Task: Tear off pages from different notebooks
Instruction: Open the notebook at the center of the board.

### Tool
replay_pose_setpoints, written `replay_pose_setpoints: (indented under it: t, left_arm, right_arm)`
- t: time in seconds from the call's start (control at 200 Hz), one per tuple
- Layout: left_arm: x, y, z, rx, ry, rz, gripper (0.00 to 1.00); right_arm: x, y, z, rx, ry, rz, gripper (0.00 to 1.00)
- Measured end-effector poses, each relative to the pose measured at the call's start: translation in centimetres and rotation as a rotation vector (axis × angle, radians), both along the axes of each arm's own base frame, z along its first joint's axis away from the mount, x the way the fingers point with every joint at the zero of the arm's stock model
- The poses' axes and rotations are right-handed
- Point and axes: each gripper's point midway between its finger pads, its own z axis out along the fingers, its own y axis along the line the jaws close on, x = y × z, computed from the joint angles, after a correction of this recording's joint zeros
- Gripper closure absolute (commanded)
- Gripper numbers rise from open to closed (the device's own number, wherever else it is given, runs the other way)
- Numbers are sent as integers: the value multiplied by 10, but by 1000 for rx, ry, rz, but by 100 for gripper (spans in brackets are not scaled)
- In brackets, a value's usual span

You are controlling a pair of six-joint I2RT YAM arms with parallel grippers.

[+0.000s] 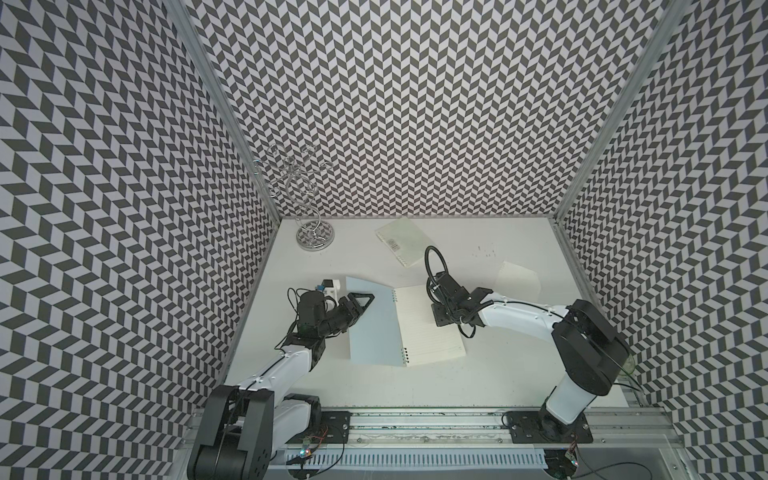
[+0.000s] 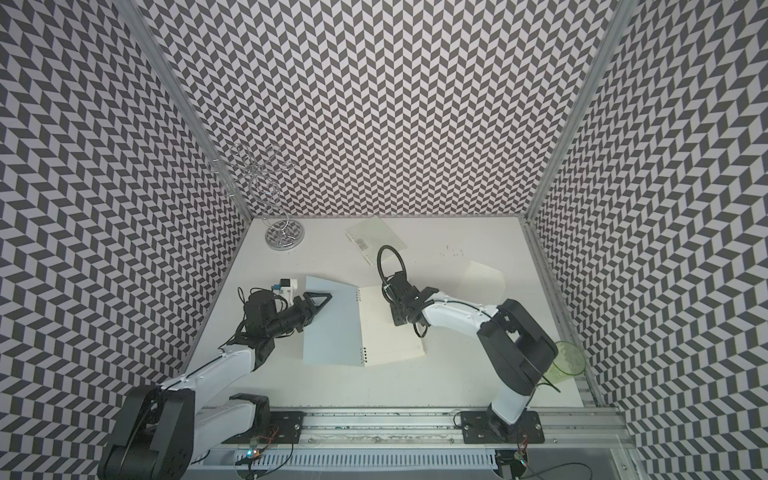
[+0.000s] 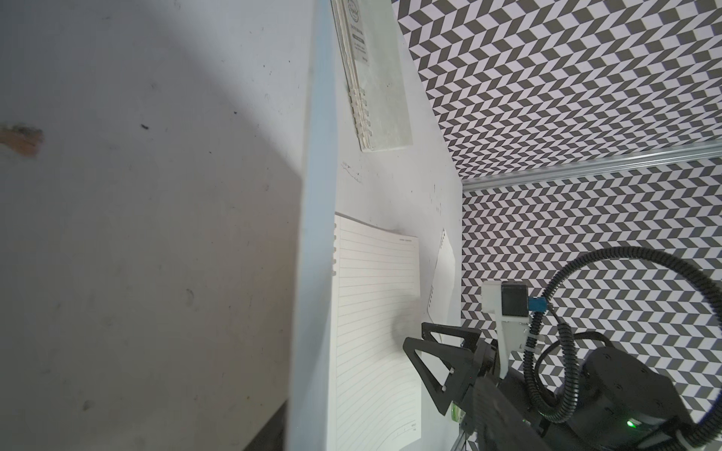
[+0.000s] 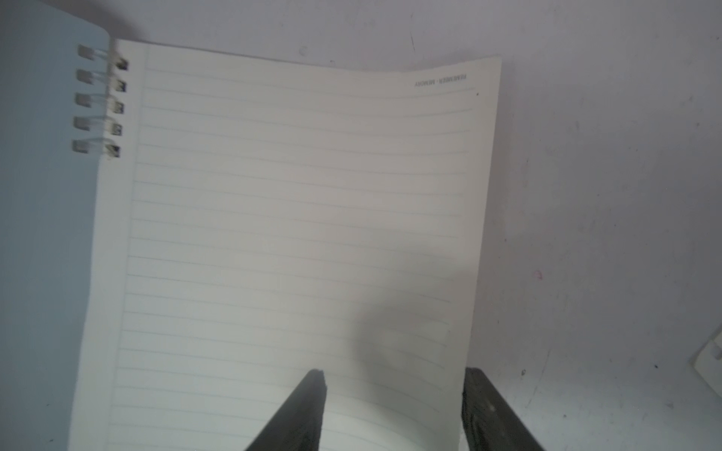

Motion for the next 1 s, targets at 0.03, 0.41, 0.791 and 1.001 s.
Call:
replay_pose_setpoints:
  t: [0.03,0.41,0.791,1.001]
  left_arm:
    - [0,0,0,1,0,0,34]
    - [2,4,-18,26,38,0,33]
    - [1,18,-41,119,110,7,4]
    - [12,37,-20,219,76,77,1]
  right_arm:
    - [-1,1,0,1,2,4,44]
    - [-27,43,46,460,-6,152,45]
    - [-12,4,29,648,61,100,43]
    - [-19,4,17,693,106,129,44]
